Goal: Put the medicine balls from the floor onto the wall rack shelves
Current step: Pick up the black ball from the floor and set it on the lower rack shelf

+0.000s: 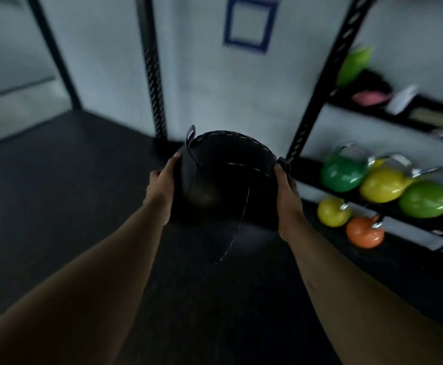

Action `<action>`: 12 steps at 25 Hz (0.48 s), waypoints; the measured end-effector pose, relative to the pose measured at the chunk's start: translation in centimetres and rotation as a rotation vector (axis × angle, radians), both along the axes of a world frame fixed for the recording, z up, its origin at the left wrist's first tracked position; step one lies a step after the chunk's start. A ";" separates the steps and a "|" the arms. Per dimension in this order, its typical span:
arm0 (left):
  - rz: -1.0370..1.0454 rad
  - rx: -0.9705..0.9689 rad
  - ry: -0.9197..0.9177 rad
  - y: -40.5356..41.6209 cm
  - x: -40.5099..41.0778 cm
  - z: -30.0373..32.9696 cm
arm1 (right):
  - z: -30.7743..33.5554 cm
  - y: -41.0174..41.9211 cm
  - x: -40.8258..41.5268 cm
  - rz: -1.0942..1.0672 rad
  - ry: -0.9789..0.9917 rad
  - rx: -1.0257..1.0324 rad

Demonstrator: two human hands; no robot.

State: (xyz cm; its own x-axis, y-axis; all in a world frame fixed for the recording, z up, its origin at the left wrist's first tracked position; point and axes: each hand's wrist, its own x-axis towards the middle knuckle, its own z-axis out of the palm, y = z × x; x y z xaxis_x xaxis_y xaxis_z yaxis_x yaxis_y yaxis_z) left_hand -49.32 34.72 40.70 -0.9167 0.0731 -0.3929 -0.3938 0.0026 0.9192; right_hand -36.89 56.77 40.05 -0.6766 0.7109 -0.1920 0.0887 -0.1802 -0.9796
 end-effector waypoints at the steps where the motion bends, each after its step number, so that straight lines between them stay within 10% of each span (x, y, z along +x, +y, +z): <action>1: -0.050 0.031 0.070 3.3 -0.4 4.3 | 4.1 2.9 0.6 -0.050 0.059 0.034; 7: -0.382 0.198 0.415 25.8 5.6 29.0 | 27.5 20.4 11.8 -0.391 0.238 0.247; 12: -0.607 0.389 0.581 39.6 12.5 36.3 | 35.4 31.3 21.3 -0.582 0.306 0.421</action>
State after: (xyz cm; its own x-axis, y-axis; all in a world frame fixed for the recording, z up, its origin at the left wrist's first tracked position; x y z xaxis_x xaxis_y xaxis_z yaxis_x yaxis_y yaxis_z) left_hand -36.81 74.35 77.01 -0.7232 0.6359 0.2696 0.0970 -0.2929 0.9512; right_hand -15.57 88.03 75.45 -0.1516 0.9394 0.3076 -0.1915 0.2773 -0.9415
